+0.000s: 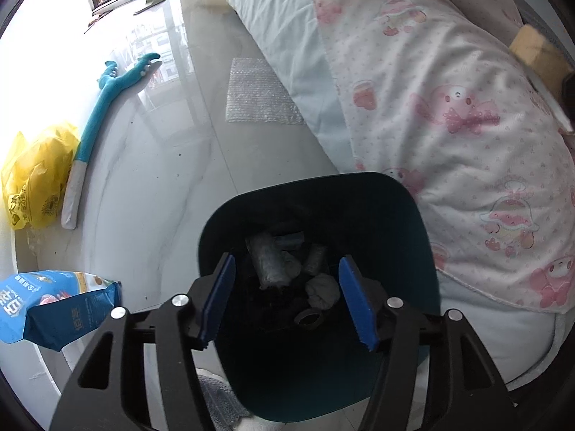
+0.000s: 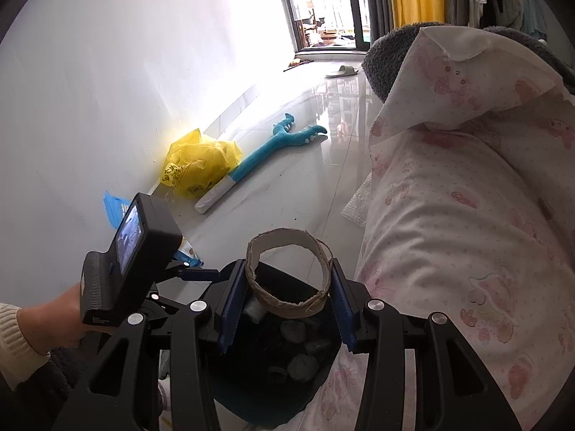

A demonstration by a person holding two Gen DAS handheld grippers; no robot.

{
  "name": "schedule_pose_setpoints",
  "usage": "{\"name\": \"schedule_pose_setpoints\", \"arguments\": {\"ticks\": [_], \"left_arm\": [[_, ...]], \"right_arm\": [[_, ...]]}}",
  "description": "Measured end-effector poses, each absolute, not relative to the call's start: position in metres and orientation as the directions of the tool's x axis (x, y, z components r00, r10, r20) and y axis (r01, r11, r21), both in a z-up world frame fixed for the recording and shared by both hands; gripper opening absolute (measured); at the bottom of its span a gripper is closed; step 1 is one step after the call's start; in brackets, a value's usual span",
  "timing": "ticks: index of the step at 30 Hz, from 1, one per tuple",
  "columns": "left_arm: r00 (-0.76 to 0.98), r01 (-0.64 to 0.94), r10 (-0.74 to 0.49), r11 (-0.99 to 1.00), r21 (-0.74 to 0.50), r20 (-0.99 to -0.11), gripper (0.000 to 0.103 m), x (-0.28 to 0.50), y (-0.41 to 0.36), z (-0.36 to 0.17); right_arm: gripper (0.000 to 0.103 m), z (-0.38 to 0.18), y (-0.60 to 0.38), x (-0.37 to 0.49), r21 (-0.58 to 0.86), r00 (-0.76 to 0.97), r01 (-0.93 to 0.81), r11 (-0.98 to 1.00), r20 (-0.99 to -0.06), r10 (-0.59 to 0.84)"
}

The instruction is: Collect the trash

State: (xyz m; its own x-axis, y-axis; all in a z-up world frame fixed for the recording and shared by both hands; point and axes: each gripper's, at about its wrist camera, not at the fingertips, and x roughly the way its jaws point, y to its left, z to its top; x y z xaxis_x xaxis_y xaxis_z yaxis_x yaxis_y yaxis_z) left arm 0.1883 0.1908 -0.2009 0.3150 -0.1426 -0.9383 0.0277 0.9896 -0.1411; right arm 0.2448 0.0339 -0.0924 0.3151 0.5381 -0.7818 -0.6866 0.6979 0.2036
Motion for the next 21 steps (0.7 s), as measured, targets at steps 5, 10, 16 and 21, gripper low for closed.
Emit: {"name": "schedule_pose_setpoints", "arguments": {"ticks": [5, 10, 16, 21], "left_arm": [[0.395, 0.018, -0.131, 0.991, -0.134, -0.909, 0.074, 0.18, 0.208, -0.185], [0.491, 0.004, -0.12, 0.991, -0.135, -0.863, 0.081, 0.173, 0.22, -0.16], [0.604, -0.015, -0.079, 0.994, -0.11, -0.793, 0.09, 0.163, 0.229, -0.125], [0.679, -0.035, -0.05, 0.994, -0.1, -0.732, 0.093, 0.154, 0.235, -0.098]], "right_arm": [[0.046, -0.107, 0.05, 0.244, 0.205, 0.281, -0.692, 0.692, -0.806, 0.52], [0.046, -0.127, 0.069, 0.242, 0.192, 0.246, -0.7, 0.688, -0.839, 0.485], [0.046, -0.15, 0.084, 0.237, 0.185, 0.203, -0.707, 0.682, -0.871, 0.447], [0.046, -0.164, 0.093, 0.234, 0.175, 0.177, -0.715, 0.677, -0.891, 0.417]]}}
